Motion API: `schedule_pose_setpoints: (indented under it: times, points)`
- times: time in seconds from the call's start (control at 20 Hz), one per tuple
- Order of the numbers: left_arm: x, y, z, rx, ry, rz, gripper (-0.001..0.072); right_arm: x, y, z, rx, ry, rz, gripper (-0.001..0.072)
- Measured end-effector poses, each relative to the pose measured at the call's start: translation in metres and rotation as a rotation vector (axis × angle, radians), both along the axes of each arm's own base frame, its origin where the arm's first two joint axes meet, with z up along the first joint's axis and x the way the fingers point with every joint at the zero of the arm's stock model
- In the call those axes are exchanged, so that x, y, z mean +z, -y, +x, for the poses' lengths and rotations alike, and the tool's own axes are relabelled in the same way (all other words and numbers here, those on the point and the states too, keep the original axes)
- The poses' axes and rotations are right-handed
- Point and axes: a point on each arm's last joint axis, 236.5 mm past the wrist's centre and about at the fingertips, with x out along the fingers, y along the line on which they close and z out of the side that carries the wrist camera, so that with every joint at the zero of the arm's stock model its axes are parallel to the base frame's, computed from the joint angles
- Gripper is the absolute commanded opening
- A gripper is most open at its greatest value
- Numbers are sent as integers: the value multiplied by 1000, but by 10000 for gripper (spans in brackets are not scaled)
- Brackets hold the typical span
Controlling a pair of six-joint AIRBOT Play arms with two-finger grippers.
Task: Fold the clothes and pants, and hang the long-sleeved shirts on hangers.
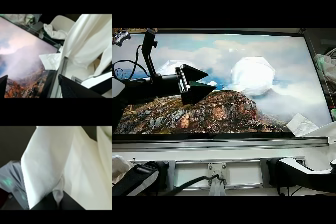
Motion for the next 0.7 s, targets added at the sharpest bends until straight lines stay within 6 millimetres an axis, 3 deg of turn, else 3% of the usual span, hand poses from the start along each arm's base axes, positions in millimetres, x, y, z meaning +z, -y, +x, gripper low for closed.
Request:
schedule_pose_setpoints:
  times: [0.05,0.15,0.2,0.35,0.45,0.6,0.7]
  points:
    - [0,0,0,0,0,0,693,1,-1,-1,0,-3,-4,309]
    - [0,0,0,0,0,1,693,5,-6,-2,-1,-8,-10,441]
    - [0,0,0,0,1,2,693,9,-9,-3,-1,-7,-23,467]
    - [0,0,0,0,1,2,693,40,-27,-8,-3,14,-123,467]
    - [-1,0,0,0,0,2,693,75,-46,-9,12,58,-245,466]
    - [-1,0,0,0,1,2,693,133,-89,-6,76,177,-446,466]
    - [-1,0,0,1,1,2,693,163,-127,8,188,303,-532,465]
